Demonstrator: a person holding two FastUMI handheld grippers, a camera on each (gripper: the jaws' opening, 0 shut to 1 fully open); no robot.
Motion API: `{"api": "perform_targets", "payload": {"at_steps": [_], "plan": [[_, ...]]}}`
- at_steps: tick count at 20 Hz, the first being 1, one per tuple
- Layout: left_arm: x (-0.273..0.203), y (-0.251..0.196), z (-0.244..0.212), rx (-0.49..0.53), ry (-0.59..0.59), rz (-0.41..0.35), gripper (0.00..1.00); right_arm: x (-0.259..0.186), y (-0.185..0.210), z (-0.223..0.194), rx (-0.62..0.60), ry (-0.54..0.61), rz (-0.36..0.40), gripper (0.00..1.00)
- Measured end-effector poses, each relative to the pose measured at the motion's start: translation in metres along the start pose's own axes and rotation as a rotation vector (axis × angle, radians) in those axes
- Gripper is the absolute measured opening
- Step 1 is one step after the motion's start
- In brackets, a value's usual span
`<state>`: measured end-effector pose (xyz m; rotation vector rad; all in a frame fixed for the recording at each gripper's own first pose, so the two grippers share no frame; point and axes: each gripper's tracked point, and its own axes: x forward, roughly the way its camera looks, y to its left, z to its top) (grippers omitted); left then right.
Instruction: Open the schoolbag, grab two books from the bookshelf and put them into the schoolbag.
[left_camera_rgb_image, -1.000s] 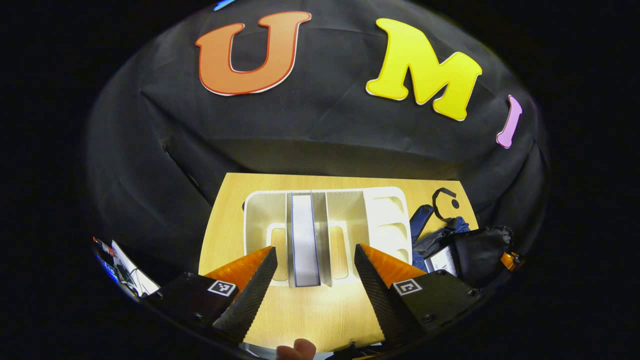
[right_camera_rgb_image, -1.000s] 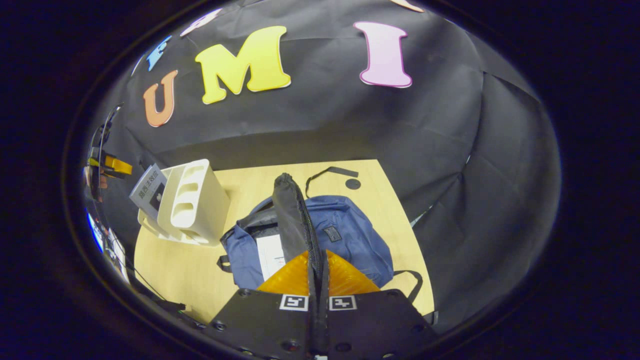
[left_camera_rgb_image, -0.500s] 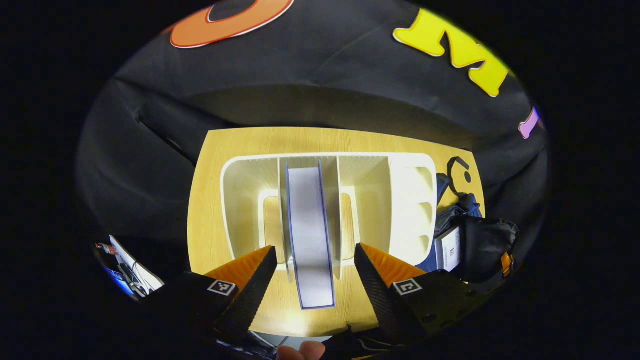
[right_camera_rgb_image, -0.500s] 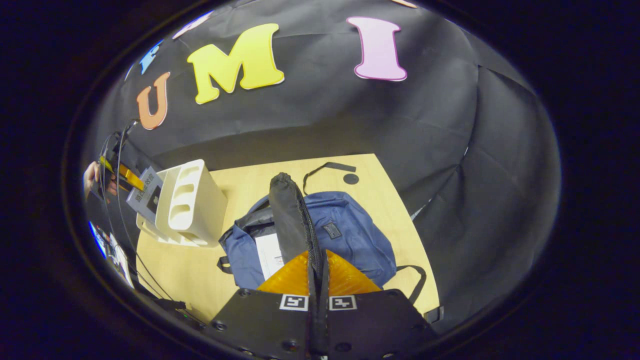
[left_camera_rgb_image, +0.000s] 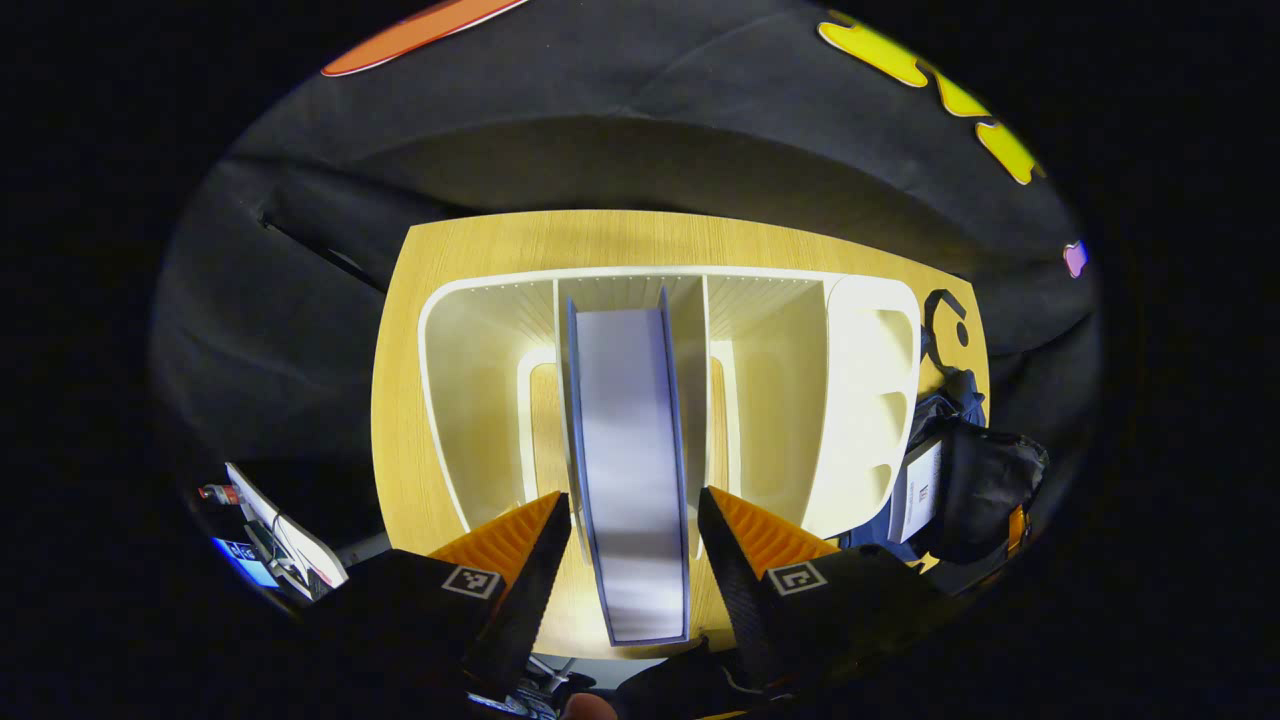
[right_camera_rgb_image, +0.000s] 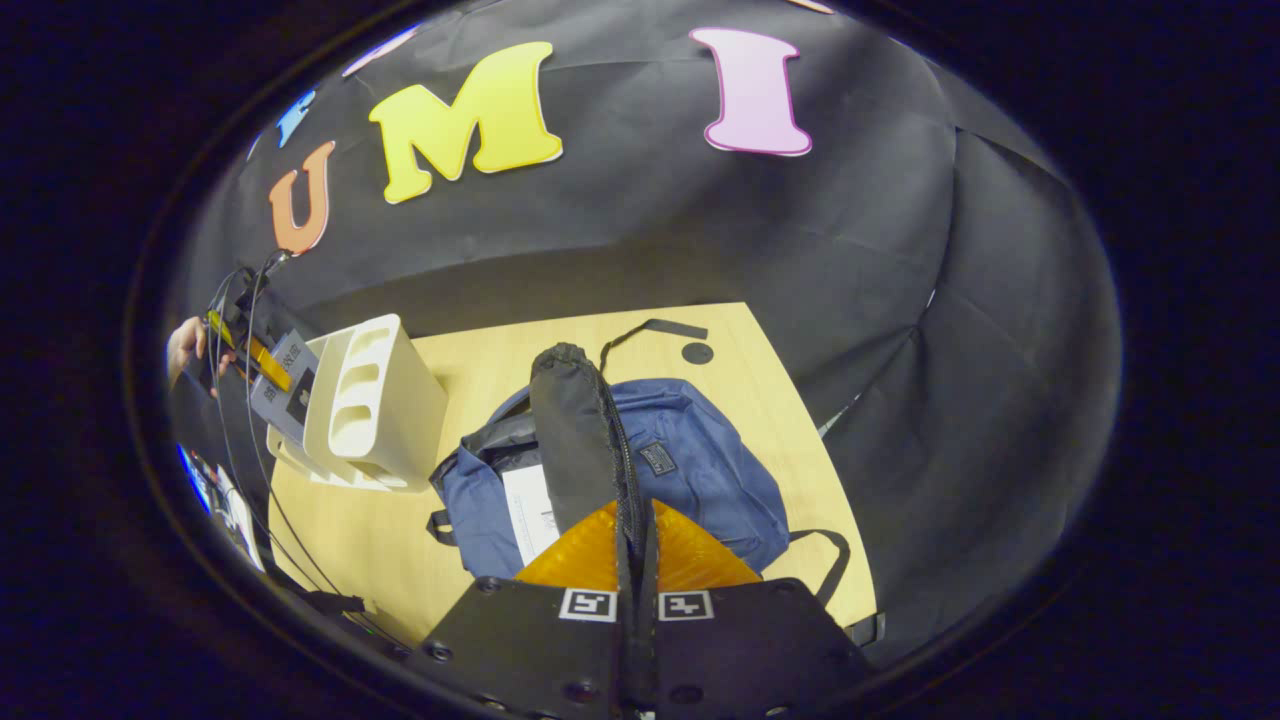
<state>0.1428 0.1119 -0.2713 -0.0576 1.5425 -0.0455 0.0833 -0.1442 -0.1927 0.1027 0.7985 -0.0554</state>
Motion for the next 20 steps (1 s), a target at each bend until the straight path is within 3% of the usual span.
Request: {"api": "perform_targets", "payload": {"at_steps": [4, 5, 7, 10, 11, 16, 20], "plan": [[0.005, 0.004, -0.003, -0.016, 0.04, 0.038, 0.72, 0.0, -0.002, 0.001, -0.011, -0.003, 0.001, 0.01], [0.005, 0.005, -0.005, -0.025, 0.05, 0.046, 0.73, -0.001, -0.003, 0.001, -0.011, -0.004, 0.002, 0.01], [0.005, 0.008, -0.007, -0.037, 0.073, 0.057, 0.56, 0.0, -0.004, 0.001, -0.005, -0.008, 0.002, 0.01], [0.004, 0.001, -0.011, -0.059, 0.08, 0.044, 0.51, 0.0, -0.006, -0.001, -0.004, -0.006, 0.008, 0.01], [0.004, -0.002, -0.012, -0.07, 0.077, 0.044, 0.45, 0.002, -0.006, 0.0, -0.007, -0.007, 0.01, 0.01], [-0.024, 0.001, -0.023, -0.066, 0.047, 0.038, 0.41, 0.003, -0.006, -0.001, -0.022, -0.007, 0.021, 0.01], [-0.059, 0.002, -0.045, -0.11, 0.003, -0.011, 0.4, 0.003, -0.006, -0.004, -0.019, -0.006, 0.034, 0.01]]}}
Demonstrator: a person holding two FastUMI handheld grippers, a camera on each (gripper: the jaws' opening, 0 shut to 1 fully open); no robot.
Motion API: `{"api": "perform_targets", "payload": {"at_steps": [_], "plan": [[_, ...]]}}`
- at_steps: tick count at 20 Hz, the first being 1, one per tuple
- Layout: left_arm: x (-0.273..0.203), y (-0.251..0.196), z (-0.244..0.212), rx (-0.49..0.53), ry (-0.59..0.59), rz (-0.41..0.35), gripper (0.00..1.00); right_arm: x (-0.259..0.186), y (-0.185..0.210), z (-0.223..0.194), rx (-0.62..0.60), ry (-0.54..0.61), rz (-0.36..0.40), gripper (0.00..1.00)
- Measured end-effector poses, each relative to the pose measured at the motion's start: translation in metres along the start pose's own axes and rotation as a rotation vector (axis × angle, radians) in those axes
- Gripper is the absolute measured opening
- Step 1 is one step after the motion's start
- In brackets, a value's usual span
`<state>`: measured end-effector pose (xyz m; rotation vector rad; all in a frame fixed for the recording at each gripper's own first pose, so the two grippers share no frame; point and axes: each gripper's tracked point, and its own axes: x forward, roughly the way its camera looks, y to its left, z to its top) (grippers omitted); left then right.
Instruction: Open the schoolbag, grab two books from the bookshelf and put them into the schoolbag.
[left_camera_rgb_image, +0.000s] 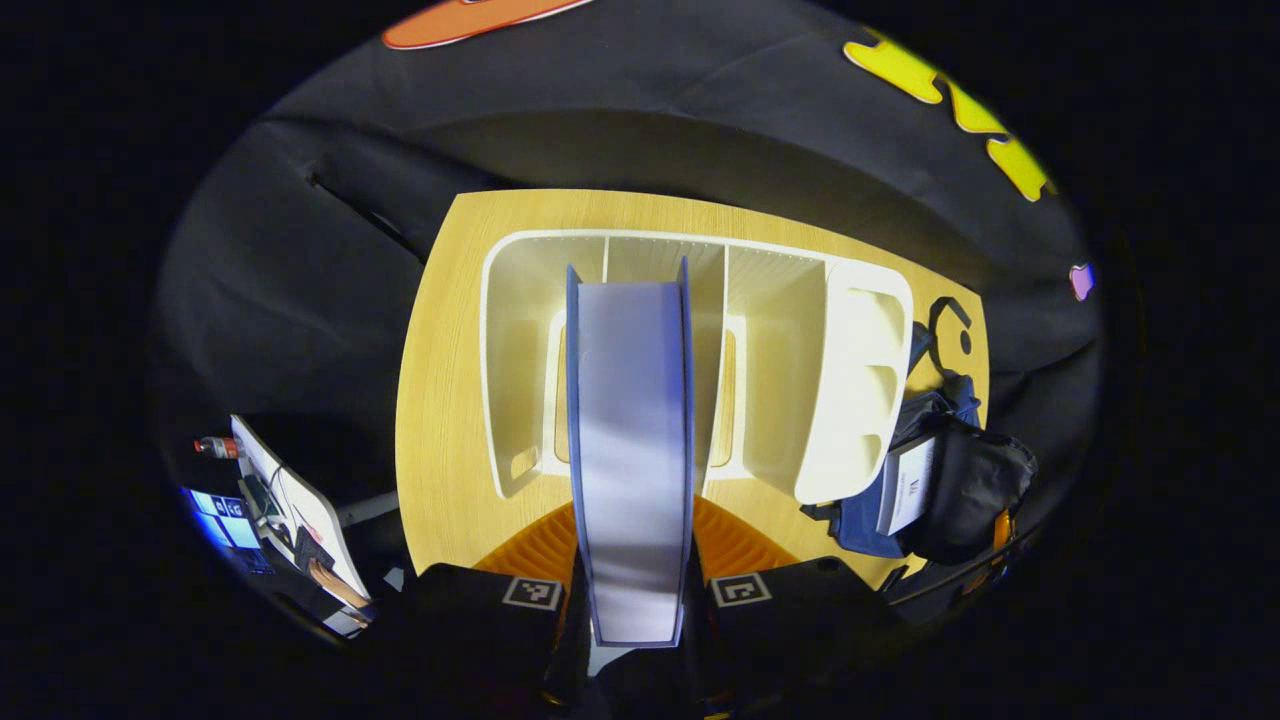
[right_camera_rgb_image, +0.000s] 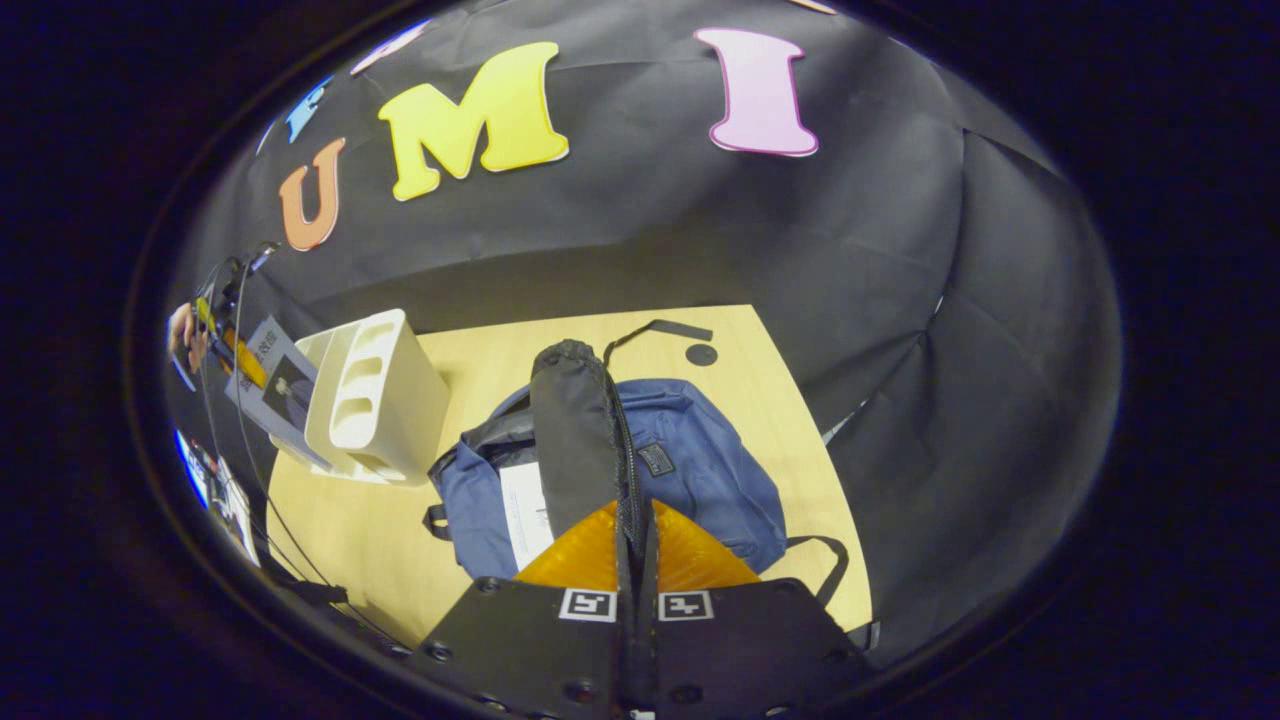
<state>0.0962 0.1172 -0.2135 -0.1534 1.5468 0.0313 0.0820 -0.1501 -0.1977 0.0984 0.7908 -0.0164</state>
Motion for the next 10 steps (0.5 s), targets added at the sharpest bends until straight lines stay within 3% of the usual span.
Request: {"api": "perform_targets", "payload": {"at_steps": [10], "plan": [[-0.09, 0.009, -0.092, -0.137, -0.073, -0.187, 0.4, -0.005, 0.003, -0.004, -0.027, -0.004, 0.036, 0.01]]}}
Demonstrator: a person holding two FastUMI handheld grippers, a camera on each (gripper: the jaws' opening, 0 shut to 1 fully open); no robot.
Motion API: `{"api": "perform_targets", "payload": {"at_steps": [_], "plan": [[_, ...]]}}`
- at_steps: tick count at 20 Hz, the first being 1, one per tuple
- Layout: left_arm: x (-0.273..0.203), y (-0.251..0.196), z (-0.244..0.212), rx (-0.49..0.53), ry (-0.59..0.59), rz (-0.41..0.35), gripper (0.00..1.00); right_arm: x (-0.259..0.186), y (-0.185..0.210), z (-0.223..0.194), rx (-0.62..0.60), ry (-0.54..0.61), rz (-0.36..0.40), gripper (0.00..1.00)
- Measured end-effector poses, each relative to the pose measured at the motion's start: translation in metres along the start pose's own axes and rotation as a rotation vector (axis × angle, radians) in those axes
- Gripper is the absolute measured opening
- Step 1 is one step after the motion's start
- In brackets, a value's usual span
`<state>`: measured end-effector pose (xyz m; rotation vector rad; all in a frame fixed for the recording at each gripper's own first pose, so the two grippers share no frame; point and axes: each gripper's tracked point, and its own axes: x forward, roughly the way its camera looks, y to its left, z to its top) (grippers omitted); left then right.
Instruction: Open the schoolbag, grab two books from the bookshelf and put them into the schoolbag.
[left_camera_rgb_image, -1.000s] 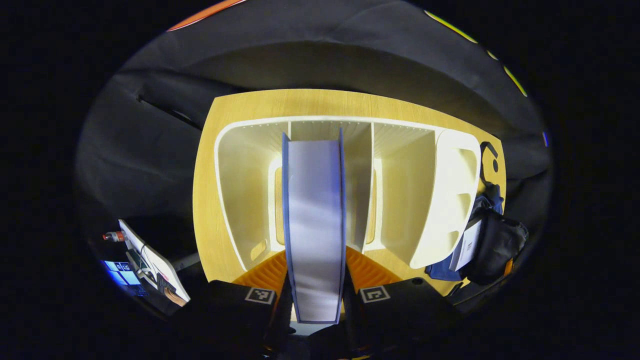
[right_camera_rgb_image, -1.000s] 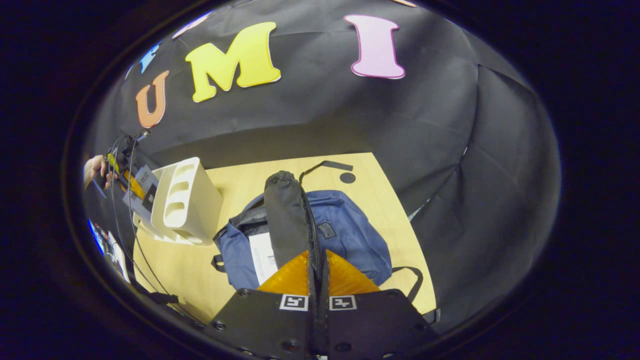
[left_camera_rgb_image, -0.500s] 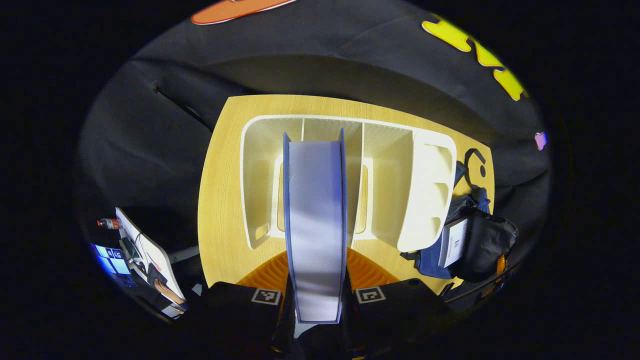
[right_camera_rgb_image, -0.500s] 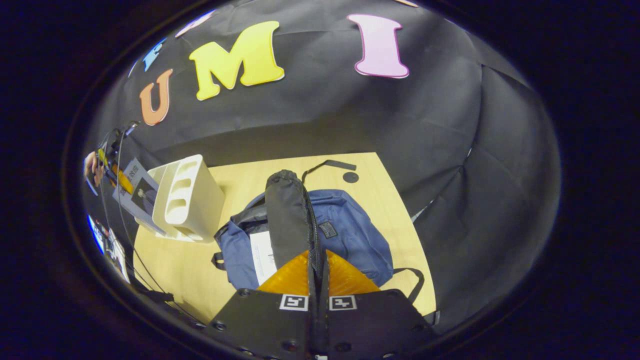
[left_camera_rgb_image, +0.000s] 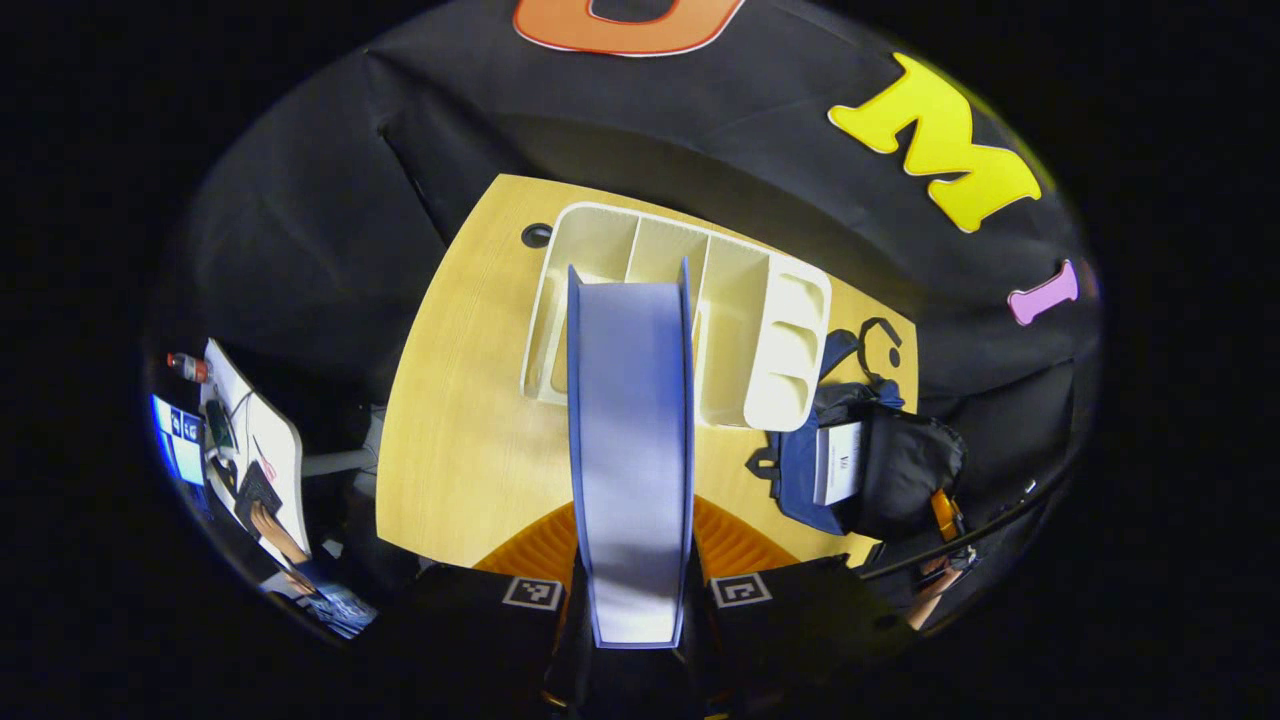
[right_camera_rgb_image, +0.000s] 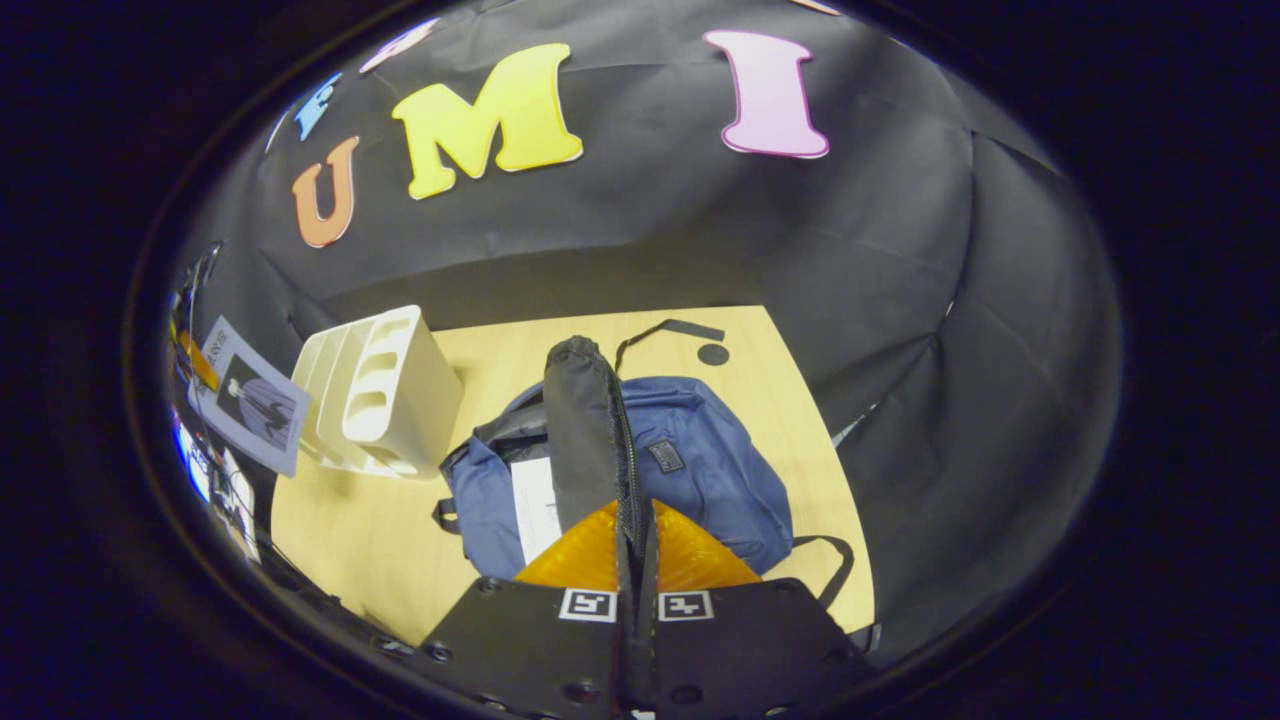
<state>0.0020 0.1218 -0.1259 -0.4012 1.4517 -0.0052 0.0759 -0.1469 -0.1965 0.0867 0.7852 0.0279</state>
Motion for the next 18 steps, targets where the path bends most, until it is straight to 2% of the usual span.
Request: {"api": "perform_targets", "payload": {"at_steps": [6, 9, 10, 11, 13, 15, 16, 18], "plan": [[-0.005, -0.02, -0.052, -0.131, 0.022, -0.221, 0.4, 0.0, 0.002, -0.006, -0.025, 0.001, 0.006, 0.01], [0.01, -0.036, -0.076, -0.104, 0.029, -0.294, 0.4, 0.001, -0.001, -0.011, -0.047, 0.003, -0.004, 0.01], [0.015, -0.045, -0.086, -0.092, 0.035, -0.327, 0.43, 0.0, -0.001, -0.011, -0.05, 0.003, -0.005, 0.01], [0.023, -0.053, -0.095, -0.084, 0.038, -0.367, 0.4, 0.001, -0.002, -0.011, -0.051, 0.004, -0.004, 0.01], [0.036, -0.08, -0.106, -0.071, 0.041, -0.453, 0.4, 0.0, -0.003, -0.01, -0.051, 0.003, -0.004, 0.01], [0.053, -0.109, -0.114, -0.06, 0.024, -0.554, 0.43, -0.003, -0.004, -0.007, -0.054, 0.001, -0.004, 0.01], [0.06, -0.117, -0.117, -0.057, 0.013, -0.587, 0.4, -0.005, -0.006, -0.005, -0.059, 0.0, -0.007, 0.01], [0.078, -0.133, -0.122, -0.065, 0.006, -0.64, 0.4, -0.007, -0.008, -0.003, -0.066, 0.0, -0.014, 0.01]]}}
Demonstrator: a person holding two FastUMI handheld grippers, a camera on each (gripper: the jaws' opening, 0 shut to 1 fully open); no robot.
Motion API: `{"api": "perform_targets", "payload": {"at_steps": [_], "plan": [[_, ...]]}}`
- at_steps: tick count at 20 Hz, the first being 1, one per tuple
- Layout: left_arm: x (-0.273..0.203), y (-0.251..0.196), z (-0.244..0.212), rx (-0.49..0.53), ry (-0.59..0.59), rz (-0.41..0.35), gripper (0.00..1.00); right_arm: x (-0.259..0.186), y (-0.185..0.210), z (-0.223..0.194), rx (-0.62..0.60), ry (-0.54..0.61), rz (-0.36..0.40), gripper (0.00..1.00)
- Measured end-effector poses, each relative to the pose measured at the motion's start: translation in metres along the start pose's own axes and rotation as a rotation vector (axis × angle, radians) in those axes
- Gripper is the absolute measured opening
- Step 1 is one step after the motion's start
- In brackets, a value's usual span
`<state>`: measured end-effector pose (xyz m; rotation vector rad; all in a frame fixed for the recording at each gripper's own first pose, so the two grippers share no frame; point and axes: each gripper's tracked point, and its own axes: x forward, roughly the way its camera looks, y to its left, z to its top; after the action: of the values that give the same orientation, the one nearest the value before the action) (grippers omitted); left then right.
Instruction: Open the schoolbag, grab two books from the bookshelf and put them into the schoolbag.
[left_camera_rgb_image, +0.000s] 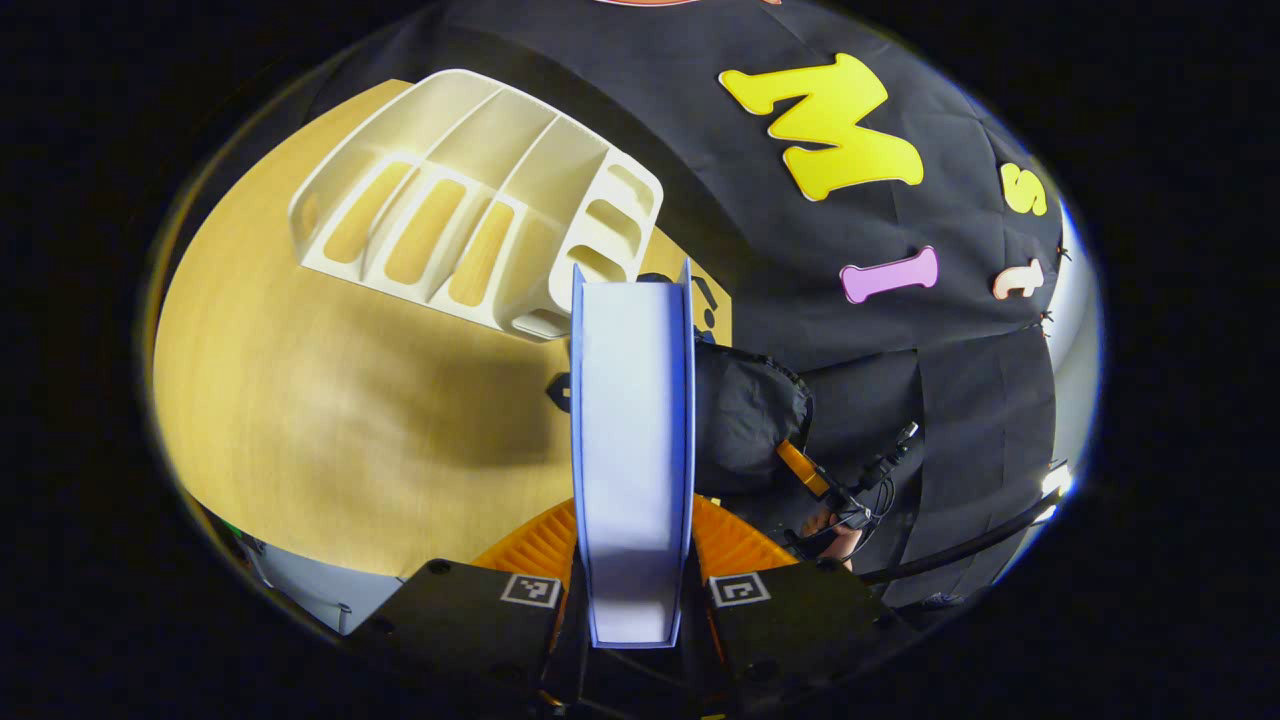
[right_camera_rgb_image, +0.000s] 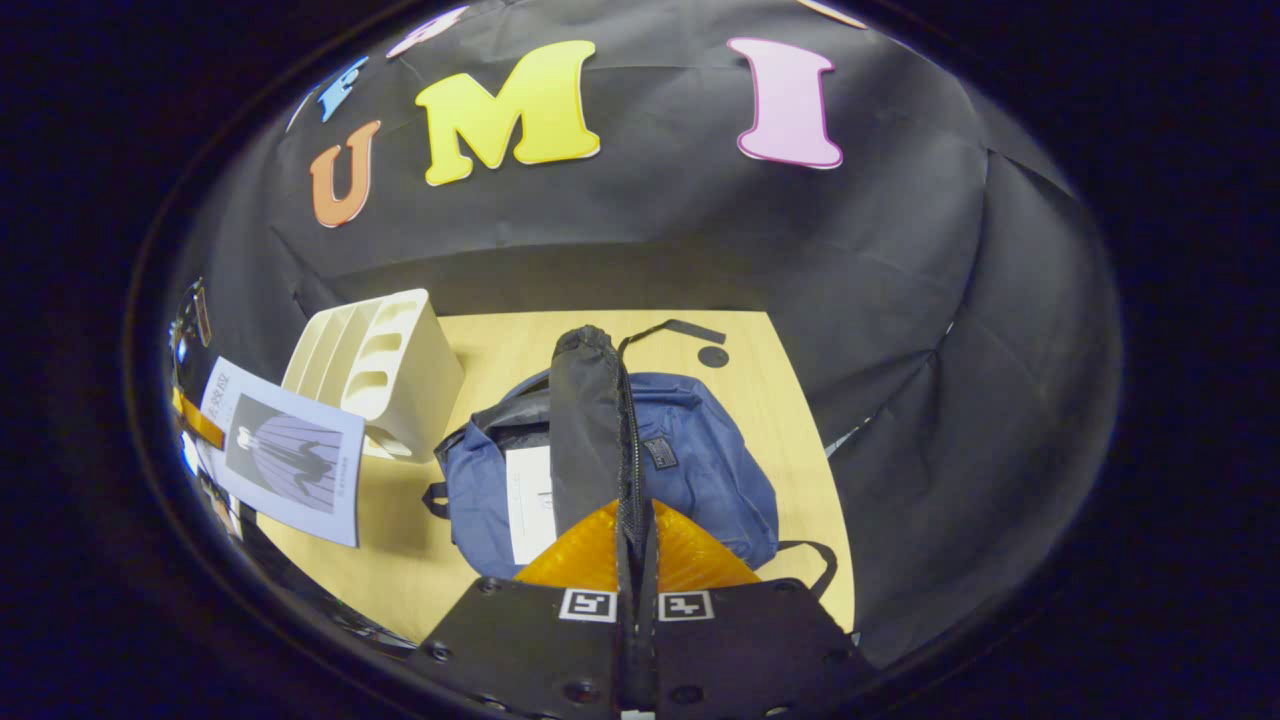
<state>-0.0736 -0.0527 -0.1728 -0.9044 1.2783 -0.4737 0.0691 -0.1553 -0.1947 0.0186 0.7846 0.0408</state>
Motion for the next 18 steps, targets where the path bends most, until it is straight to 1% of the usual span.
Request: {"api": "perform_targets", "payload": {"at_steps": [2, 3, 4, 6, 7, 9, 12, 15, 18], "plan": [[0.023, -0.002, -0.004, -0.024, -0.009, -0.052, 0.4, -0.001, -0.003, 0.001, -0.002, 0.007, -0.004, 0.01], [0.034, -0.004, -0.004, -0.039, -0.013, -0.082, 0.44, -0.001, -0.004, 0.002, -0.003, 0.011, -0.006, 0.01], [0.047, -0.008, -0.004, -0.061, -0.014, -0.115, 0.4, -0.001, -0.004, 0.002, -0.006, 0.014, -0.007, 0.01], [0.072, -0.013, -0.008, -0.103, -0.007, -0.159, 0.4, 0.0, -0.006, 0.003, -0.012, 0.02, -0.008, 0.01], [0.092, -0.02, -0.014, -0.113, 0.004, -0.164, 0.4, -0.001, -0.006, 0.004, -0.011, 0.02, -0.008, 0.01], [0.116, -0.024, -0.021, -0.083, 0.012, -0.148, 0.4, 0.0, -0.005, 0.004, -0.006, 0.025, -0.005, 0.01], [0.147, -0.036, -0.028, -0.051, 0.034, -0.158, 0.4, 0.0, -0.005, 0.003, -0.013, 0.028, -0.004, 0.01], [0.182, -0.041, -0.023, -0.026, 0.022, -0.133, 0.4, 0.0, -0.008, 0.003, -0.014, 0.034, -0.002, 0.01], [0.203, -0.049, -0.019, -0.007, 0.015, -0.144, 0.4, 0.0, -0.009, 0.005, -0.023, 0.033, -0.003, 0.01]]}}
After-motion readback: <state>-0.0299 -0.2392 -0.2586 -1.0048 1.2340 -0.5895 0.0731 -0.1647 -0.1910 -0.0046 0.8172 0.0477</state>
